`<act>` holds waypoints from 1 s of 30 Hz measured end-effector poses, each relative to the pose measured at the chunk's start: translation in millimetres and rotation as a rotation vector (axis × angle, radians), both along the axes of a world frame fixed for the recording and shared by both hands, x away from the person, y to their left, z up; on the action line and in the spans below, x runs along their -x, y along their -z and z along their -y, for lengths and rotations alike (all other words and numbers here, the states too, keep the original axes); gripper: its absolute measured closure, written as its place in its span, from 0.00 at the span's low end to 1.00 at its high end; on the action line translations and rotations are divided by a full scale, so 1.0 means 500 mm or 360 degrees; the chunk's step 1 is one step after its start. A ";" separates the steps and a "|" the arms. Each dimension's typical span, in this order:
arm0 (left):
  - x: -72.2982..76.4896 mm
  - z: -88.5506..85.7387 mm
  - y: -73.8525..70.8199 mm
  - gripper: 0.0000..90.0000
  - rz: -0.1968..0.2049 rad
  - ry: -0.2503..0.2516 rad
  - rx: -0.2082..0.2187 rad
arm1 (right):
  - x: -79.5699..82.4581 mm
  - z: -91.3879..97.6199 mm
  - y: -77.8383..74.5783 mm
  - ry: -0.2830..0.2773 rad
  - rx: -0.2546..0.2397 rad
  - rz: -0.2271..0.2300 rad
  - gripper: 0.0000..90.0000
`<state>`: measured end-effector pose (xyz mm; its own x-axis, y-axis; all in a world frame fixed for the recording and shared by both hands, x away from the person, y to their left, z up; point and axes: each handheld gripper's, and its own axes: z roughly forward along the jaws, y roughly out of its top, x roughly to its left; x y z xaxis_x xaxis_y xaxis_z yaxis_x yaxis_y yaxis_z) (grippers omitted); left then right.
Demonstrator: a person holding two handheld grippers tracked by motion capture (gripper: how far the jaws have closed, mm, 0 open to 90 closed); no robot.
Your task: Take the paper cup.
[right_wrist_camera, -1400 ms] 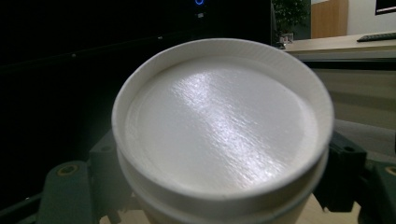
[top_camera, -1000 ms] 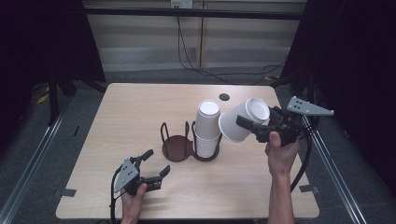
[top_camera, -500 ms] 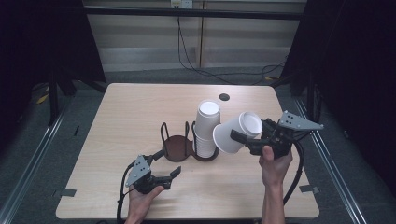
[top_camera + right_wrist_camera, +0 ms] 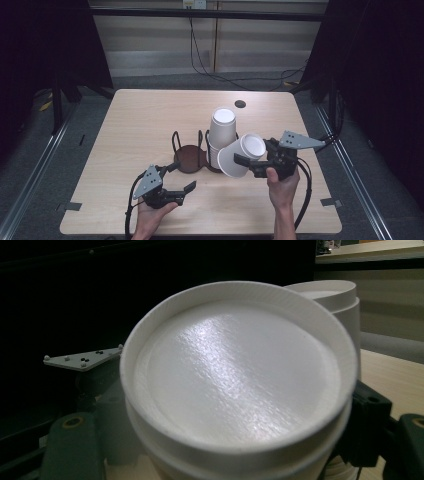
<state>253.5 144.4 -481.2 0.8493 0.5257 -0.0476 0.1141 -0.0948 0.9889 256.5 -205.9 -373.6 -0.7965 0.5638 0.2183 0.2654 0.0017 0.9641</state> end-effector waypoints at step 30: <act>0.001 0.047 -0.019 0.17 0.0025 0.0339 -0.0119 | -0.011 -0.106 0.106 -0.0241 0.0048 -0.0186 0.25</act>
<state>253.2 121.0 -471.8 0.9419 0.3358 -0.0013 0.0685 -0.1883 0.9797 262.2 -152.7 -426.7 -0.8429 0.4472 0.2992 0.3703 0.0786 0.9256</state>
